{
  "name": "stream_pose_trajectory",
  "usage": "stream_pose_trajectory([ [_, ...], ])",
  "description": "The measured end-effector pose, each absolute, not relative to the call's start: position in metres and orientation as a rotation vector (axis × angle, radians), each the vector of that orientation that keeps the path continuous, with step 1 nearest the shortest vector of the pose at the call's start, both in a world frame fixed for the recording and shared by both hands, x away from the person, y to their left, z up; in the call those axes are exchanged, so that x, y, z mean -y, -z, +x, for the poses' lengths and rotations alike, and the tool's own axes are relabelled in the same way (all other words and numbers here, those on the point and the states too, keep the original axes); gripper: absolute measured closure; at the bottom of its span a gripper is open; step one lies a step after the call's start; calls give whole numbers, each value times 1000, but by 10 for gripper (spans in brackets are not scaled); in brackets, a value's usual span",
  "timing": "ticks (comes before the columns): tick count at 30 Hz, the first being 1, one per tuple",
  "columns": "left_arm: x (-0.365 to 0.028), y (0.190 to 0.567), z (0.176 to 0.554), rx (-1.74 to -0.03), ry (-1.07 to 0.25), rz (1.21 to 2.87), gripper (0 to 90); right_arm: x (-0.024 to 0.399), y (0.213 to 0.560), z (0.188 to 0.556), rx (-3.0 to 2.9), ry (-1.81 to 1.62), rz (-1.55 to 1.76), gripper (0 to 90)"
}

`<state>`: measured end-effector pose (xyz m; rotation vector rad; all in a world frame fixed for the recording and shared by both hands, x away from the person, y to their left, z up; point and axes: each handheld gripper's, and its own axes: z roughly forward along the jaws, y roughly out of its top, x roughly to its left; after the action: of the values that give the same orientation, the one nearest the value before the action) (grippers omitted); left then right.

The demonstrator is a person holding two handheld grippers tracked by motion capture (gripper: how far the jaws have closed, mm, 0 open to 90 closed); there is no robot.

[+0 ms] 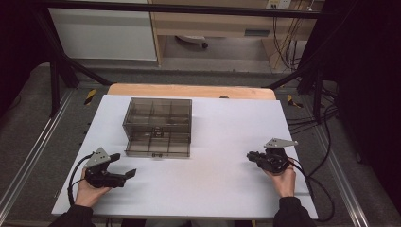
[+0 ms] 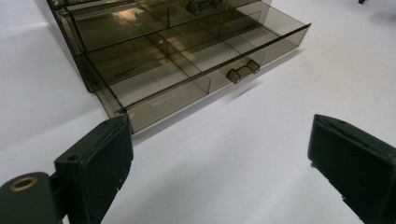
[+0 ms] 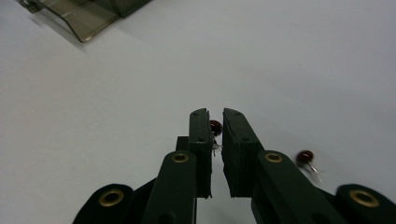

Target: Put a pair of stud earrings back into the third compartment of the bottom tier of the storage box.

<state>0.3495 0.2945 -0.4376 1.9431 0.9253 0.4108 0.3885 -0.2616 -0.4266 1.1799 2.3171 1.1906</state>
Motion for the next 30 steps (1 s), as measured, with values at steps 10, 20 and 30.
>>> stream_pose_trajectory([
  [10,-295,438,350,-926,-409,1946,64,228,411,381,-2356,-1266,1116,825],
  [20,-295,438,349,-925,-410,1945,64,190,404,377,-2409,-1282,1045,825],
  [30,-295,439,349,-927,-407,1947,64,153,392,380,-2442,-1303,978,825],
])
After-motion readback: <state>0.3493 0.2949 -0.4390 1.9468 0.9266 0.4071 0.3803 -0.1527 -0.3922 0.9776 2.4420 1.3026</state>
